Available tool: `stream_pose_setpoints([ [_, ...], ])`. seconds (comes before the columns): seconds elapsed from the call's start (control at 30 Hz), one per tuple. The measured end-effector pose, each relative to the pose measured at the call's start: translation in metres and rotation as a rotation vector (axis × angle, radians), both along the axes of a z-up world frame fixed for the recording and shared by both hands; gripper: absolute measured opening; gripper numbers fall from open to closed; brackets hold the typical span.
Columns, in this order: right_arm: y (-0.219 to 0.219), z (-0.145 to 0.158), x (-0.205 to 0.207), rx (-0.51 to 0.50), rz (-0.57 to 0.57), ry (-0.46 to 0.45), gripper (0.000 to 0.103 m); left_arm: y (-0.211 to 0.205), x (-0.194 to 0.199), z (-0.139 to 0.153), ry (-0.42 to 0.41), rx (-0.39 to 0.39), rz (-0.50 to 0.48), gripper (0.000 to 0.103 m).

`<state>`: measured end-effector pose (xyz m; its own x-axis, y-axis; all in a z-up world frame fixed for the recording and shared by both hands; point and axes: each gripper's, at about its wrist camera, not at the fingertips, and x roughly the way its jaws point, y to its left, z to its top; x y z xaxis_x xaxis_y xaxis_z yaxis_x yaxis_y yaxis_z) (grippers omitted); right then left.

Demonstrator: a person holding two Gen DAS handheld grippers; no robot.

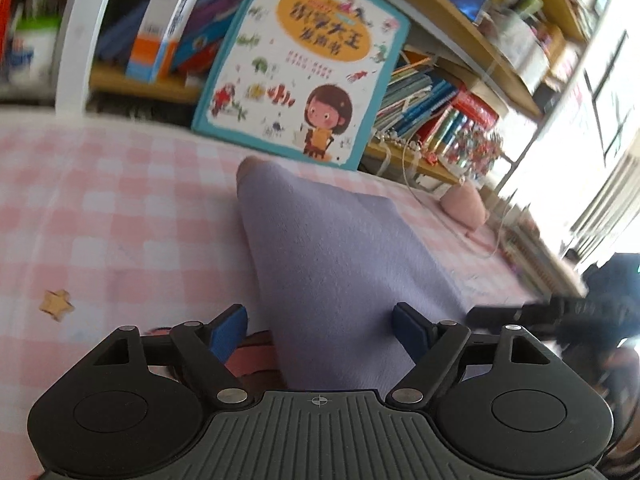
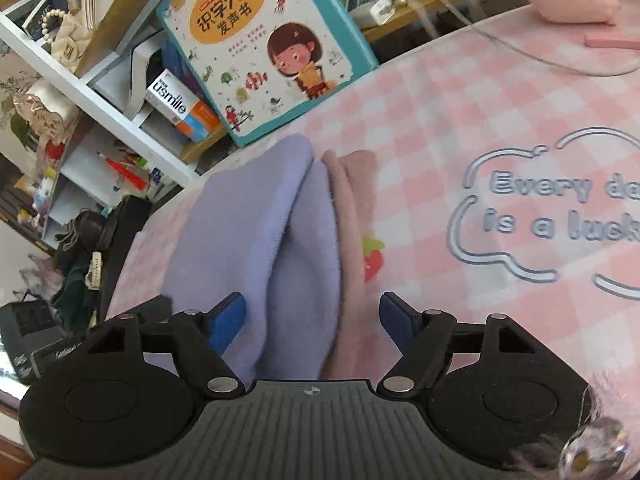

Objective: Fold clothes

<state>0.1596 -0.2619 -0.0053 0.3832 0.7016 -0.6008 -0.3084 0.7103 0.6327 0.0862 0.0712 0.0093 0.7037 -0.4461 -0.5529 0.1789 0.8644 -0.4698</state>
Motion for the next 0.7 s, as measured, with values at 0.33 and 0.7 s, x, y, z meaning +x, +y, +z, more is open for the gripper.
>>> stream_pose_setpoints([
  [0.33, 0.024, 0.009, -0.021, -0.076, 0.054, -0.162, 0.032, -0.018, -0.014, -0.001, -0.040, 0.057, -0.023, 0.062],
  [0.7, 0.028, 0.016, -0.061, -0.157, 0.130, -0.216, 0.036, -0.020, -0.054, 0.011, 0.021, 0.107, -0.054, 0.071],
])
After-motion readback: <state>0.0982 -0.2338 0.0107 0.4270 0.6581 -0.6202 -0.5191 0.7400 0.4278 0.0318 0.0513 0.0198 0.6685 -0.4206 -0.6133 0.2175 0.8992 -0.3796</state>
